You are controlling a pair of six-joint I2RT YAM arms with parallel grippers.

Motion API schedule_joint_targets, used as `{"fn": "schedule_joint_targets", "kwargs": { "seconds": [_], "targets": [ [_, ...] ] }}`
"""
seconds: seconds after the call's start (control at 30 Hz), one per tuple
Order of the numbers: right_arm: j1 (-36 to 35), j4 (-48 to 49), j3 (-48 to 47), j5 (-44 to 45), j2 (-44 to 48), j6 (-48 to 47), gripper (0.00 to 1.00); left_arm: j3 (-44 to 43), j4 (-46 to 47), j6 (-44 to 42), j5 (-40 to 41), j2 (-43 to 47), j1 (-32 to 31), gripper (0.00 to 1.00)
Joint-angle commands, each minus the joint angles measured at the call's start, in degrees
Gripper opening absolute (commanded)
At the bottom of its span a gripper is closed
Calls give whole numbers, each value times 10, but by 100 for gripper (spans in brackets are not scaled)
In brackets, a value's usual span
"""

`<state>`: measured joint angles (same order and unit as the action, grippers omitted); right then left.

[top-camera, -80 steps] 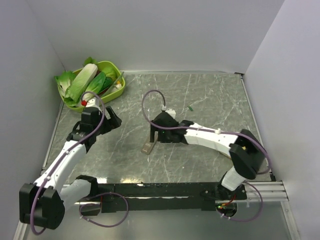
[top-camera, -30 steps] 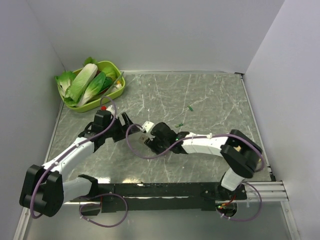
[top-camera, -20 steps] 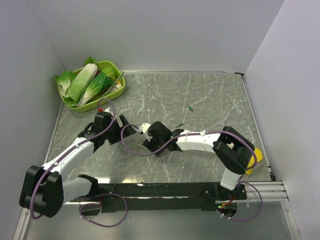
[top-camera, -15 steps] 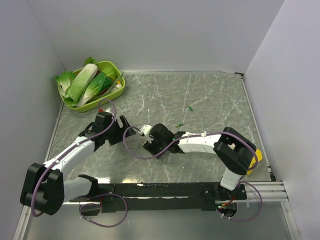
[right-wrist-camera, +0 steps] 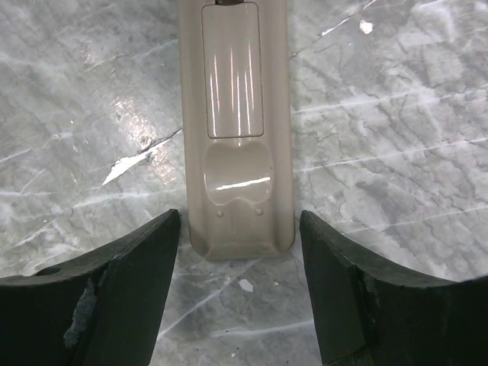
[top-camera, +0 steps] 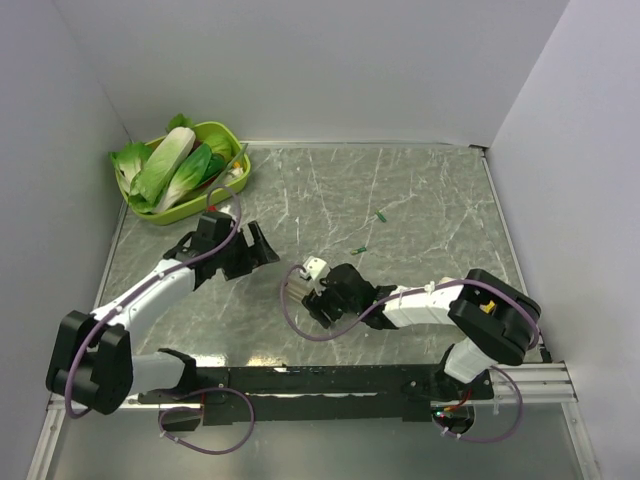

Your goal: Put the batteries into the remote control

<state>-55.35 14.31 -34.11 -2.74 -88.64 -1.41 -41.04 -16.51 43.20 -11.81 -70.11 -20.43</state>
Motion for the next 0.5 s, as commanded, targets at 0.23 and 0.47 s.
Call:
{"fn": "schedule_joint_targets", "kwargs": {
  "seconds": [0.23, 0.47],
  "targets": [
    [0, 71, 44, -17, -11, -11, 56, -76, -12, -25, -41, -75, -42, 89],
    [-1, 63, 37, -31, -23, -38, 24, -116, -33, -43, -31, -134, -77, 86]
  ]
}}
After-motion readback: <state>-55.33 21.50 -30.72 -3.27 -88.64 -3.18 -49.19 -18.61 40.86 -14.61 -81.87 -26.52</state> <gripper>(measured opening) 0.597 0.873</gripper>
